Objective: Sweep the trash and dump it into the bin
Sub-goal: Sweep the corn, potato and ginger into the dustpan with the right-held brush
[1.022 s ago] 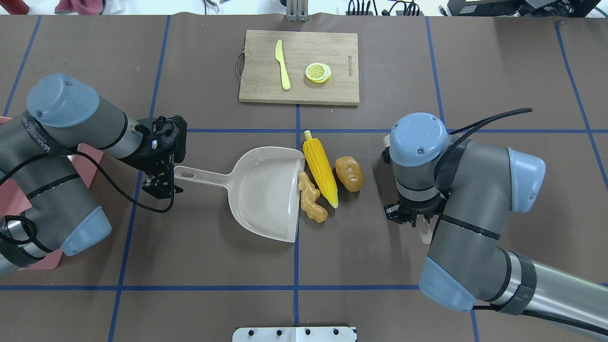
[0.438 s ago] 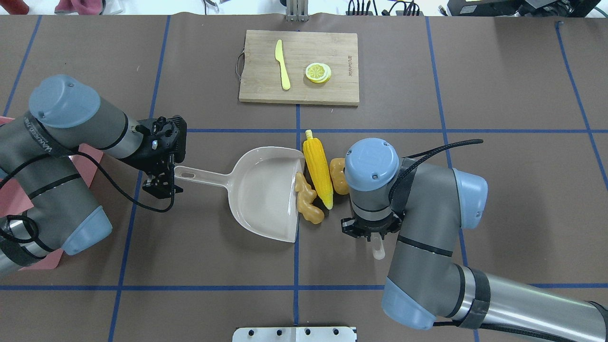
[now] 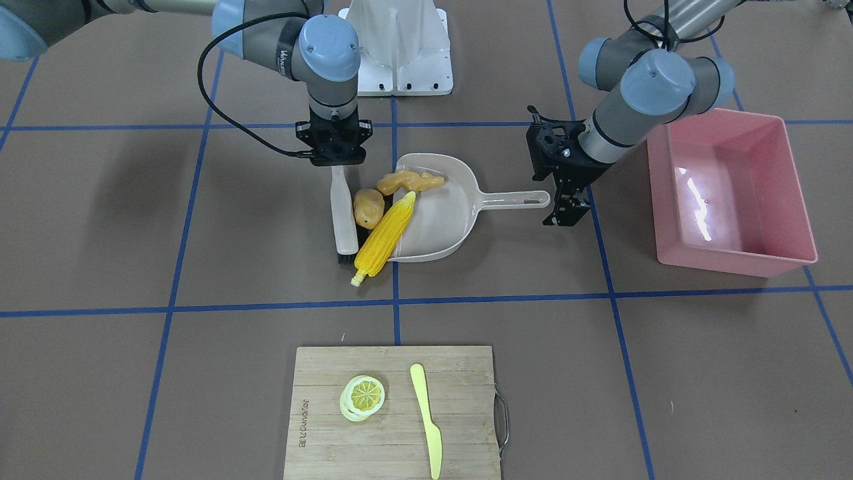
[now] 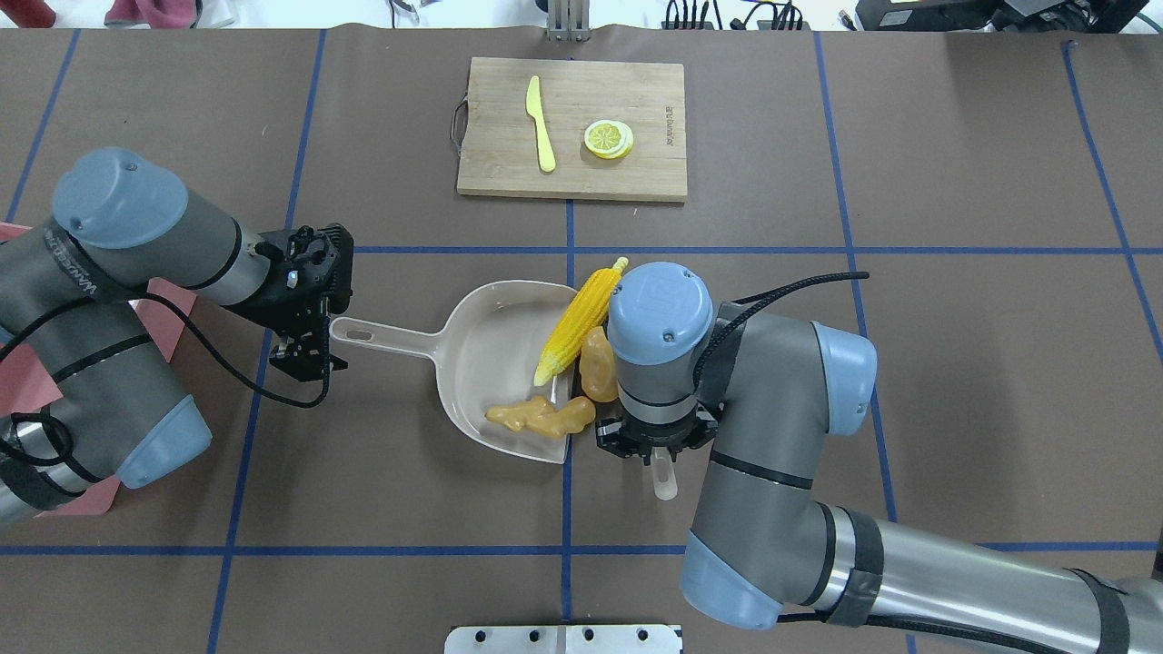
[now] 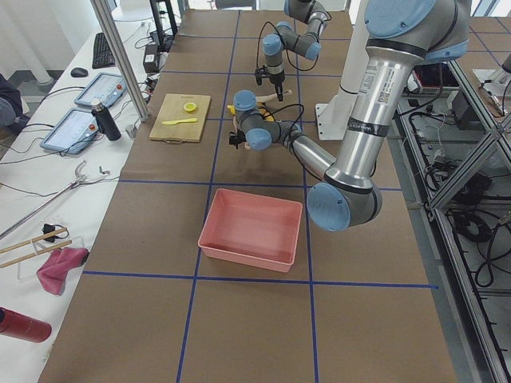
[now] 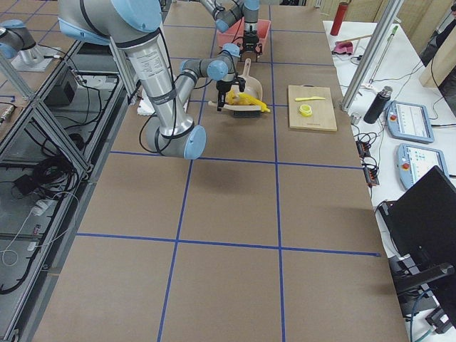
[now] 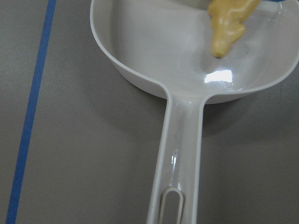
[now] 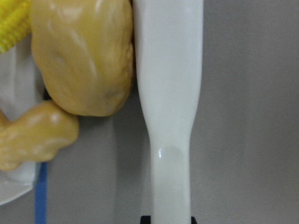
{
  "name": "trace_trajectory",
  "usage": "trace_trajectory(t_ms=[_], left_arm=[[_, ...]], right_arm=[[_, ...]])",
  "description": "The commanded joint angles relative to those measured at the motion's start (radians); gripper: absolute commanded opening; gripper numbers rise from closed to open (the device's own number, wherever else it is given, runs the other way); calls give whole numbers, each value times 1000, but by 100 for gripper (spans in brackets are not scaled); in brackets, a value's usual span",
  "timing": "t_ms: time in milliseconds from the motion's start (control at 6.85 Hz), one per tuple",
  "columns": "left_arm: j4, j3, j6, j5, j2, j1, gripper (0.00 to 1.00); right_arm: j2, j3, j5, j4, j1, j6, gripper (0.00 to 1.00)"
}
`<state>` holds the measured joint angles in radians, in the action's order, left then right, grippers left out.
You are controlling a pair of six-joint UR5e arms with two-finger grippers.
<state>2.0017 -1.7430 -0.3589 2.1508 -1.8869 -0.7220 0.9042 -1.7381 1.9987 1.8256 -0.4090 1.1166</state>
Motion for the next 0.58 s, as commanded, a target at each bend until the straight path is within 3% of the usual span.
trace_trajectory(t_ms=[0,438], left_arm=[[6,11,3,-2,-6,1,97],[6,3,6,-35,-9,10,97]], right_arm=[[-85,104,38,-121,4,55,0],[-151,138,98,-183,4,83,0]])
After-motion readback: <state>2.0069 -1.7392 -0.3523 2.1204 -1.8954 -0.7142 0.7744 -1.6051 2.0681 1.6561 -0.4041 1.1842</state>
